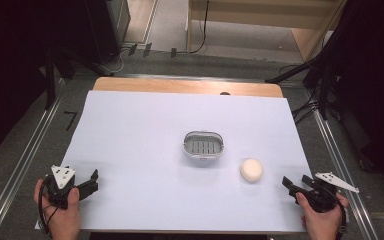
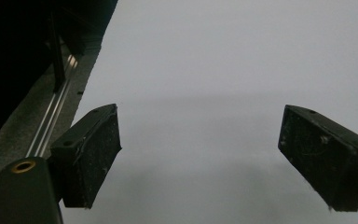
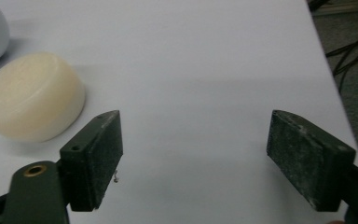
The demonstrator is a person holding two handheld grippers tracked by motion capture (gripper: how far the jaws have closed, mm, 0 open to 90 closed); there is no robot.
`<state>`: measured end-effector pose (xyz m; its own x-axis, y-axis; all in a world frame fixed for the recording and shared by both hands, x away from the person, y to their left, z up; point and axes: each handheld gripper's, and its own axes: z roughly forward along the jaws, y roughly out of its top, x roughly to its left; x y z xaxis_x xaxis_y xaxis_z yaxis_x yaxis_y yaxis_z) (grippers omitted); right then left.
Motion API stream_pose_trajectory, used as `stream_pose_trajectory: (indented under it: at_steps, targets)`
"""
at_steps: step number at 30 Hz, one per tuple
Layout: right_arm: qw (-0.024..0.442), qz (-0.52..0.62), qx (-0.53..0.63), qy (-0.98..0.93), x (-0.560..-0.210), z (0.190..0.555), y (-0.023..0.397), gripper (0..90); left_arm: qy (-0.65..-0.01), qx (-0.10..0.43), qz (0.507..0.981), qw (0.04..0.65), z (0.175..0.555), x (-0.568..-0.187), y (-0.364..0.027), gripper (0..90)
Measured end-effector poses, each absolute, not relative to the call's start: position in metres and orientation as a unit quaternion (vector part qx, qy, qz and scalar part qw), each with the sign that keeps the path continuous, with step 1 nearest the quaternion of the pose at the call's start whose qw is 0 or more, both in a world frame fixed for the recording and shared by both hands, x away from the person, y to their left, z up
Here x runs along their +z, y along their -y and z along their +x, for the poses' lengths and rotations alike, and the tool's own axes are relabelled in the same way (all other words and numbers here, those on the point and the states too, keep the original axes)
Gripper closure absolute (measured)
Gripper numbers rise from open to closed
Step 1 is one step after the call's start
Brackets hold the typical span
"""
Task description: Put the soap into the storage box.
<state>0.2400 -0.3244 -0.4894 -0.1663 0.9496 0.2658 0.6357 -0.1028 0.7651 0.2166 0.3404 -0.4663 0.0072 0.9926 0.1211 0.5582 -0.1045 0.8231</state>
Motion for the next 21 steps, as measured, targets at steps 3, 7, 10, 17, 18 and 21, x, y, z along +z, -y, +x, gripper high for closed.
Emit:
stream_pose_trajectory:
  at_steps: [3, 7, 10, 17, 18, 21]
  targets:
    - [0.18, 0.609, 0.417, -0.65, -0.486, 0.242, 0.316, 20.3, -0.6, 0.369, 0.644, 0.297, 0.216, -0.466, -0.34, 13.8]
    - [0.173, 0.598, 0.43, -0.654, -0.482, 0.243, 0.308, 19.9, -0.6, 0.368, 0.646, 0.296, 0.216, -0.466, -0.34, 13.8]
    - [0.165, 0.584, 0.434, -0.666, -0.48, 0.244, 0.297, 19.4, -0.601, 0.367, 0.645, 0.296, 0.217, -0.466, -0.34, 13.7]
    - [0.161, 0.565, 0.445, -0.676, -0.476, 0.244, 0.28, 19.1, -0.601, 0.368, 0.646, 0.293, 0.217, -0.467, -0.34, 13.7]
    - [0.157, 0.562, 0.449, -0.676, -0.476, 0.244, 0.277, 19.0, -0.6, 0.369, 0.646, 0.293, 0.217, -0.467, -0.34, 13.7]
    - [0.155, 0.558, 0.453, -0.677, -0.474, 0.244, 0.273, 18.8, -0.6, 0.369, 0.647, 0.293, 0.217, -0.467, -0.34, 13.7]
